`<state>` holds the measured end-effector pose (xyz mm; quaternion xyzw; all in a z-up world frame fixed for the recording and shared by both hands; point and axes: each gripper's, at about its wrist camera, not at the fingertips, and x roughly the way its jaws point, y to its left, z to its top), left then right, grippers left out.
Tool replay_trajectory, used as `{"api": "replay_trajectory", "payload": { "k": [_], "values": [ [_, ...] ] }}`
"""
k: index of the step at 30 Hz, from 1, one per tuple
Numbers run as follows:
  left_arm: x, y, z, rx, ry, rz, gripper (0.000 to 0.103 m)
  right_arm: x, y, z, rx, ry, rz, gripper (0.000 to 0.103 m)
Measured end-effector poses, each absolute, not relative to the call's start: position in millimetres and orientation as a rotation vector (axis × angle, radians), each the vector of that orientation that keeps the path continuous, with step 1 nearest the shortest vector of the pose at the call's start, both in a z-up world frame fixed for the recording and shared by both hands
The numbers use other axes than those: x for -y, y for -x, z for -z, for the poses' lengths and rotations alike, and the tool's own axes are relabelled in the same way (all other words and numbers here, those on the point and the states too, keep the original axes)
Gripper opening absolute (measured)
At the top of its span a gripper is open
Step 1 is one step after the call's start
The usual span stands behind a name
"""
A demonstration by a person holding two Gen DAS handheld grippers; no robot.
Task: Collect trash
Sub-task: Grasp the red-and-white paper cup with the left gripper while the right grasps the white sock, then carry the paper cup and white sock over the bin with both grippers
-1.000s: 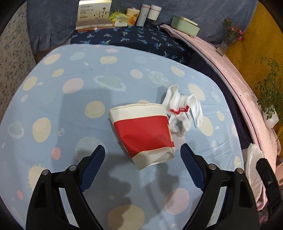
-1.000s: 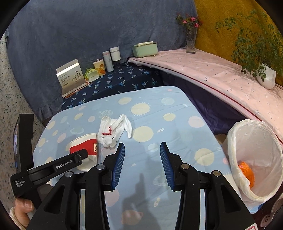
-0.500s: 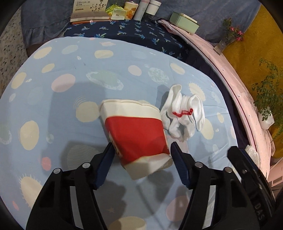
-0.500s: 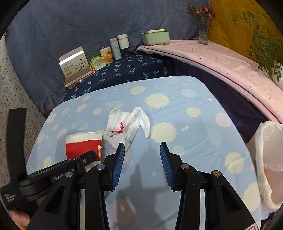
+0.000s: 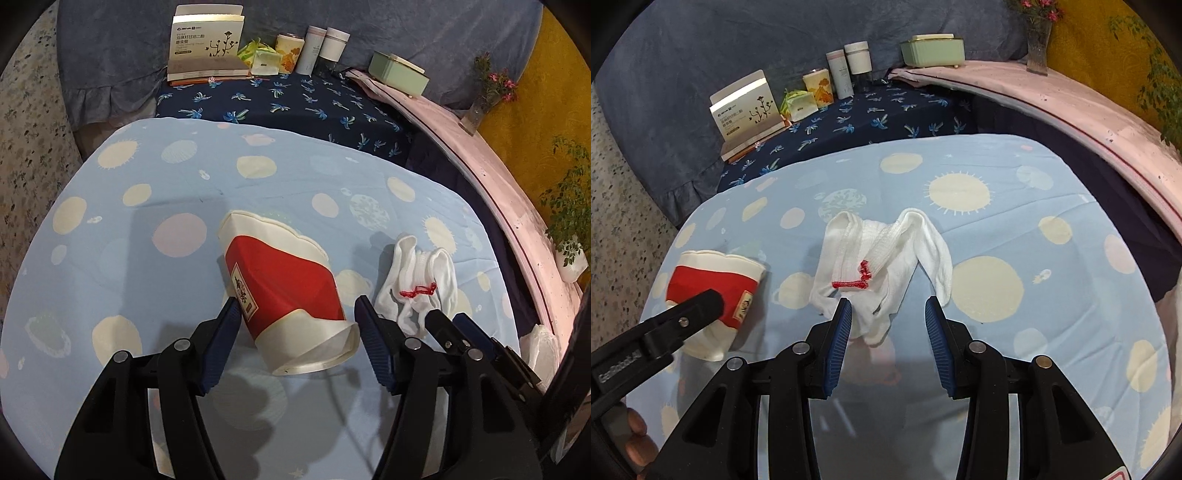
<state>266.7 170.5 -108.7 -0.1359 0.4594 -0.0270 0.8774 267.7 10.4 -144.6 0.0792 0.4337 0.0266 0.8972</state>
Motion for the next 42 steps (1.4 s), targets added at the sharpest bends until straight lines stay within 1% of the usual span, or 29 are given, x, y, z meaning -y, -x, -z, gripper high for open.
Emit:
{"api": "replay_trajectory", "payload": {
  "k": [2,3,4,5,6,7,8,9,14,24,34,42],
  "values": [
    [-172,-269,111,-0.964,0.287,0.058,0.061,-11,-271,150,-0.909,-0.164,-0.055,0.038],
    [-172,-269,113,-0.968,0.287,0.059,0.061,-11,-272,152,-0.916,-0.163,-0.057,0.035],
    [-172,-269,115,-0.973,0.29,0.061,0.06,-12,-273,155,-0.924,-0.161,-0.059,0.031],
    [-171,-269,117,-0.977,0.291,0.063,0.06,-13,-274,158,-0.935,-0.157,-0.063,0.021],
    [-170,-269,119,-0.982,0.293,0.066,0.06,-14,-273,160,-0.94,-0.155,-0.067,0.018],
    [-169,-268,121,-0.988,0.295,0.07,0.06,-14,-272,160,-0.935,-0.154,-0.068,0.017],
    [-168,-267,122,-0.993,0.295,0.073,0.06,-13,-270,160,-0.935,-0.151,-0.068,0.01],
    [-166,-266,124,-0.998,0.294,0.075,0.06,-13,-270,160,-0.94,-0.15,-0.071,0.006],
    [-156,-258,120,-0.995,0.288,0.095,0.06,-5,-256,141,-0.896,-0.153,-0.069,0.006],
    [-118,-238,75,-0.925,0.246,0.166,0.059,37,-219,71,-0.746,-0.189,-0.018,0.005],
    [-43,-206,24,-0.85,0.163,0.295,0.059,99,-165,17,-0.615,-0.21,0.07,0.005],
    [27,-177,0,-0.813,0.076,0.402,0.059,160,-122,-4,-0.553,-0.234,0.158,0.005]
  ]
}}
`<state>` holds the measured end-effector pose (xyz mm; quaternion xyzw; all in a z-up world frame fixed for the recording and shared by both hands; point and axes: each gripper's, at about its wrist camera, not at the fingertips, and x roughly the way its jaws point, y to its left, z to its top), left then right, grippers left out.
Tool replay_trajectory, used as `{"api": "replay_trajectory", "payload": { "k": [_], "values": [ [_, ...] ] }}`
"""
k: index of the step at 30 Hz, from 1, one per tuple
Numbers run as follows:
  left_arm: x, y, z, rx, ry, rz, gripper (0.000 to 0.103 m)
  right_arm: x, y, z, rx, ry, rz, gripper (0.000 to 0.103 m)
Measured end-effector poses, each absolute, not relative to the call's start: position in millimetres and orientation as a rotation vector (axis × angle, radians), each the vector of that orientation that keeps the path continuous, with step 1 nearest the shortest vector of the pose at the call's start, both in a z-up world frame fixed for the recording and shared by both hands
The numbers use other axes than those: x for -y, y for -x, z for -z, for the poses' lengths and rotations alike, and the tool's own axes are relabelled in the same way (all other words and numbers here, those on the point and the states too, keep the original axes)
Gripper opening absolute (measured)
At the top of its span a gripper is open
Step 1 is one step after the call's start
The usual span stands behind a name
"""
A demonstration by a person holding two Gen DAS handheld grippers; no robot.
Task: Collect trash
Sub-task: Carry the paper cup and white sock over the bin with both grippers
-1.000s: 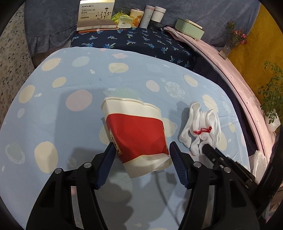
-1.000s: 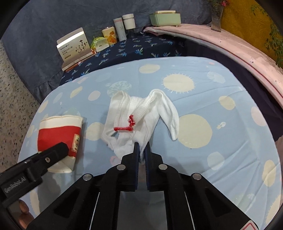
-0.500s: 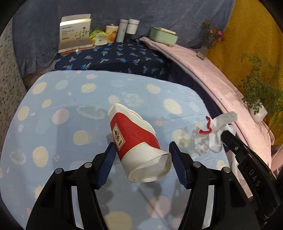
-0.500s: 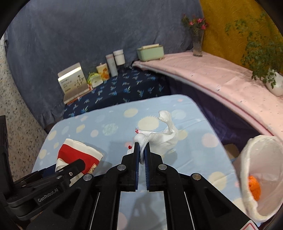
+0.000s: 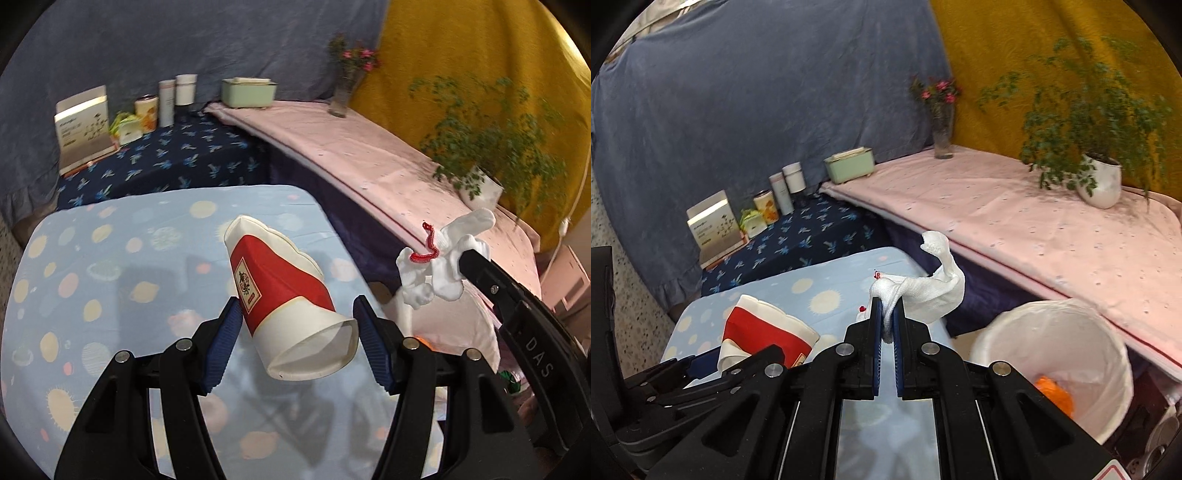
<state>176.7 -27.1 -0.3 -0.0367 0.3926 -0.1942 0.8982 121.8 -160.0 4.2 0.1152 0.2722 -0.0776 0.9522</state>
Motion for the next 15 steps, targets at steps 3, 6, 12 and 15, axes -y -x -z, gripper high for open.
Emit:
{"api": "replay_trajectory", "payload": {
  "k": [3,6,12,15],
  "values": [
    [53,-167,-5,-0.806,0.048,0.444,0.059,183,-106,-7,-0.54,-0.243,0.196,0.005],
    [78,-156,-9,-0.8,0.02,0.486,0.059,203,-90,-9,-0.528,-0.251,0.235,0.005],
    [120,-141,-10,-0.795,-0.041,0.553,0.059,239,-64,-5,-0.51,-0.286,0.298,0.005],
    [140,-134,-8,-0.801,-0.062,0.589,0.059,256,-54,0,-0.511,-0.301,0.327,0.005]
  ]
}}
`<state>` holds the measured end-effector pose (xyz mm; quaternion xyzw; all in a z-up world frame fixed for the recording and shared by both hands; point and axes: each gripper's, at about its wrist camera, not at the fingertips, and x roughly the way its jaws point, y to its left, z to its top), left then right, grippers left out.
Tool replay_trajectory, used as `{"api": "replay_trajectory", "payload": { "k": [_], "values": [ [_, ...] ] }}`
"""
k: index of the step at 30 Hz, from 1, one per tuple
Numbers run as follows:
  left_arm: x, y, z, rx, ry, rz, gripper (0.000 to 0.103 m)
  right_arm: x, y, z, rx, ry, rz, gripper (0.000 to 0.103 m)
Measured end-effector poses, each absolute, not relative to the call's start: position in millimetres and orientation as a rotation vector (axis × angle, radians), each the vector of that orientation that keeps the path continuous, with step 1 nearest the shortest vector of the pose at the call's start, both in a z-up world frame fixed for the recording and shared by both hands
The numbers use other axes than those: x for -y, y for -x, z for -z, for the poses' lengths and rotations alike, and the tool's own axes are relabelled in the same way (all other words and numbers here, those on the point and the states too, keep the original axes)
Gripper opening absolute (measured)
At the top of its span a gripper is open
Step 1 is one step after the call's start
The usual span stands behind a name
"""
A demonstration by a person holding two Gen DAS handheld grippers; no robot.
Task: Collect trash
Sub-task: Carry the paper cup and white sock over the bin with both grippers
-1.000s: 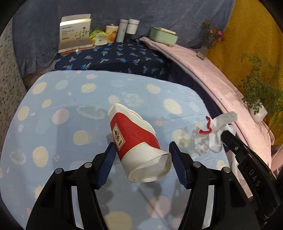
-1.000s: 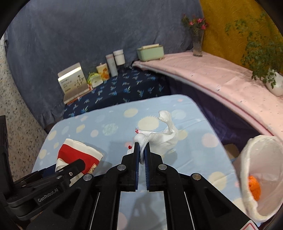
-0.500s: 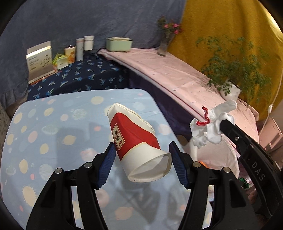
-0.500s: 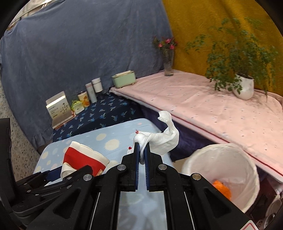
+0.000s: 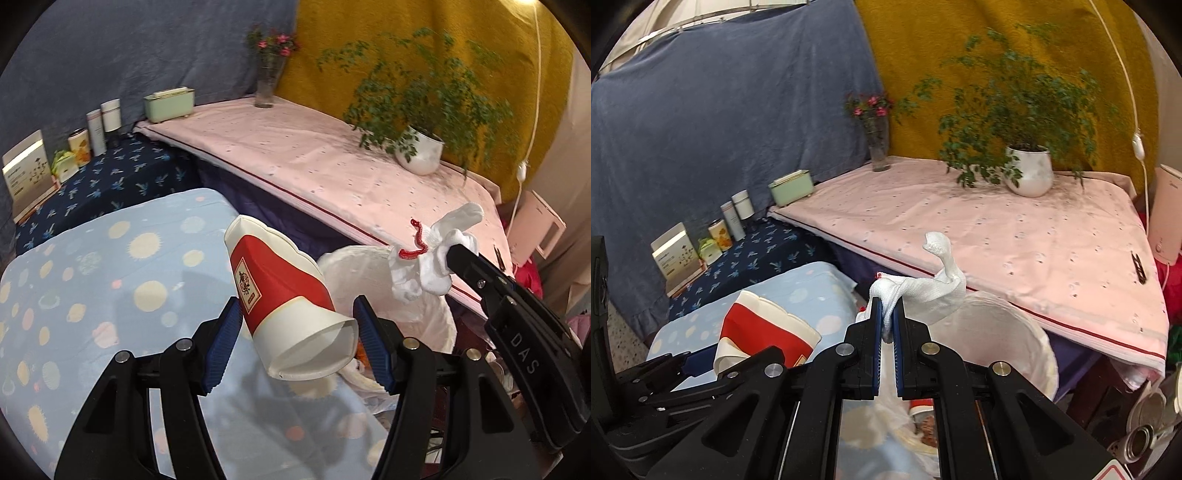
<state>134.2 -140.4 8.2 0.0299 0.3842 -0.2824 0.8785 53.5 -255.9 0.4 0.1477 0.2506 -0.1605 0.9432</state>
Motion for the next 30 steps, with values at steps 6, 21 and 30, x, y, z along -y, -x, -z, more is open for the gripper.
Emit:
{"api": "replay_trajectory", "payload": {
  "k": [6,21,30],
  "values": [
    [177,-122,-4,-0.812,-0.111,0.658,0.059,284,-33,7,-0.513,-0.326,0.377,0.005],
    [236,-112,6,-0.827,-0.188,0.749,0.06,329,-8,21,-0.515,-0.372,0.452,0.006],
    [243,-115,10,-0.829,-0.206,0.752,0.062,333,-11,25,-0.521,-0.376,0.451,0.006]
  ]
}}
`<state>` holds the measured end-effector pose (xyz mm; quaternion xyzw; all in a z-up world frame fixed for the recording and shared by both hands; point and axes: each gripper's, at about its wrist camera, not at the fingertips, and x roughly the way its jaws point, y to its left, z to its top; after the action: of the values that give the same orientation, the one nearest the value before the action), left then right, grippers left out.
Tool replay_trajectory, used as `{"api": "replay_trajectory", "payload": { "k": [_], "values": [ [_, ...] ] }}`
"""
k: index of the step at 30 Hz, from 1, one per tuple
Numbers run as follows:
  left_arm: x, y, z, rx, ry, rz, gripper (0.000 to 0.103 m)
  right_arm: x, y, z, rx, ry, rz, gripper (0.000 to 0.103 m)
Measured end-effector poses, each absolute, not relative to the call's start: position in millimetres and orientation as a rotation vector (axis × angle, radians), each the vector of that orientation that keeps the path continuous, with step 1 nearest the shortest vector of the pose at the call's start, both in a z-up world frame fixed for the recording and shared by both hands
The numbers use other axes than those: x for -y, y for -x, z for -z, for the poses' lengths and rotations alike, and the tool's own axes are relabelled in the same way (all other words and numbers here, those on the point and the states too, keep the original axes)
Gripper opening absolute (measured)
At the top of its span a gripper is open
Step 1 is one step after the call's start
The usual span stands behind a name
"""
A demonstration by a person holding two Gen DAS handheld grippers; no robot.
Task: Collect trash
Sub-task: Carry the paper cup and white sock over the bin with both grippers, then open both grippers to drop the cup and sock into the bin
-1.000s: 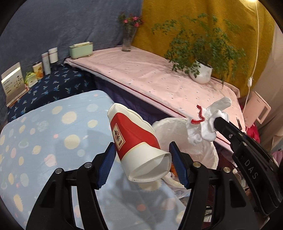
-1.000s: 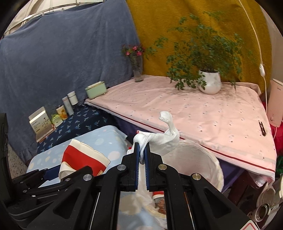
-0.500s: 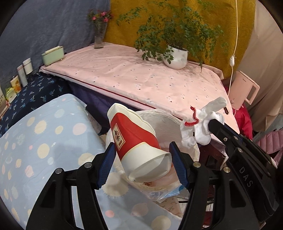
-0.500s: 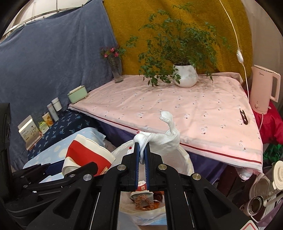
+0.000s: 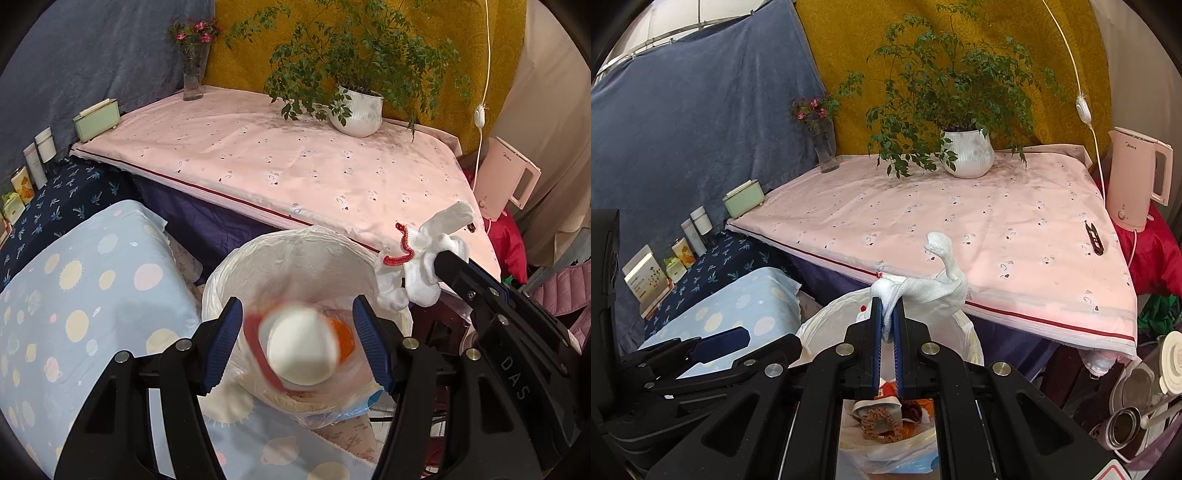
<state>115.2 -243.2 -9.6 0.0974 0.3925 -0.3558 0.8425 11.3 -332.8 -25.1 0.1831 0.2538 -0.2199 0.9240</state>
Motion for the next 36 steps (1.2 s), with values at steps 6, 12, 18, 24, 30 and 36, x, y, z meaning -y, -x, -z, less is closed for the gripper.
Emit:
{"api": "replay_trajectory", "payload": {
  "k": [6,12,18,24,30,36],
  "values": [
    [242,-123,13,-0.843,-0.196,0.731,0.066,334,-15,28,-0.529,-0.374,0.449,0.006],
    [235,-128,16,-0.85,-0.185,0.713,0.066,331,-21,32,-0.541,-0.372,0.442,0.006],
    [226,-134,15,-0.849,-0.167,0.689,0.066,327,-29,34,-0.552,-0.366,0.428,0.006],
    [216,-139,18,-0.853,-0.155,0.667,0.066,321,-39,36,-0.566,-0.358,0.415,0.008],
    [204,-145,20,-0.857,-0.141,0.642,0.067,315,-48,39,-0.58,-0.352,0.404,0.011],
    [196,-146,19,-0.848,-0.136,0.627,0.069,308,-52,39,-0.586,-0.34,0.389,0.012]
  ]
}}
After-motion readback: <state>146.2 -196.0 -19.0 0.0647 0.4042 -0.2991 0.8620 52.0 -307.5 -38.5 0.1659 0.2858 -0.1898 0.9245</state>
